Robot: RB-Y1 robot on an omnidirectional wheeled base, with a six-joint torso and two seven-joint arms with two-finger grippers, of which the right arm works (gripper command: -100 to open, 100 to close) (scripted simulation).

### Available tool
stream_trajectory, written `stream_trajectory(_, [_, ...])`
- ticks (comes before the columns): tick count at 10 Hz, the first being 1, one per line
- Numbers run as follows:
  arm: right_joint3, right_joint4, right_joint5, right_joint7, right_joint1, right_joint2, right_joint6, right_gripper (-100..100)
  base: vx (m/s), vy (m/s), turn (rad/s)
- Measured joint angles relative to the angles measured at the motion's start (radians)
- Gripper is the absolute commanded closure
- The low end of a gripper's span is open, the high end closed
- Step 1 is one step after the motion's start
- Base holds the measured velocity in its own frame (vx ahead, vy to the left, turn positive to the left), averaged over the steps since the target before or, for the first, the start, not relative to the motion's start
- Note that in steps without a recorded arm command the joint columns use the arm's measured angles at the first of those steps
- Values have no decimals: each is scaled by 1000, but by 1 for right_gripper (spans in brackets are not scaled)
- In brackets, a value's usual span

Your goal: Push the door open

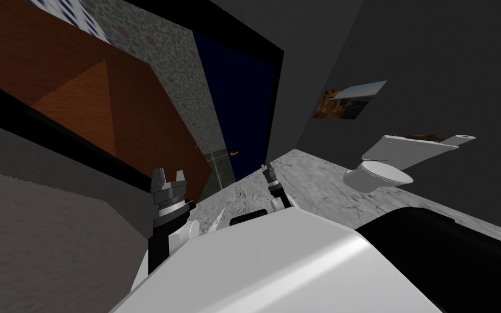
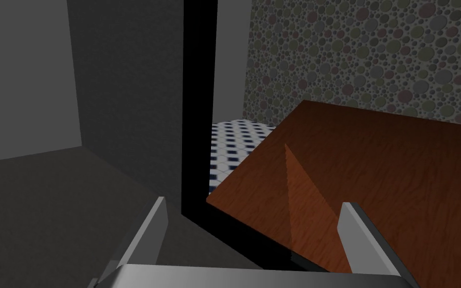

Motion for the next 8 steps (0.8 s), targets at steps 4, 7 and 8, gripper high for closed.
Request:
stream_trajectory(4, [59, 96, -7, -19, -41, -24, -20, -100, 139, 59, -104])
stream_trajectory(7, [98, 143, -8, -24, -57, -32, -30, -100, 89, 25, -76])
stream_trajectory(8, [109, 161, -10, -27, -62, -38, -37, -100, 90, 23, -82])
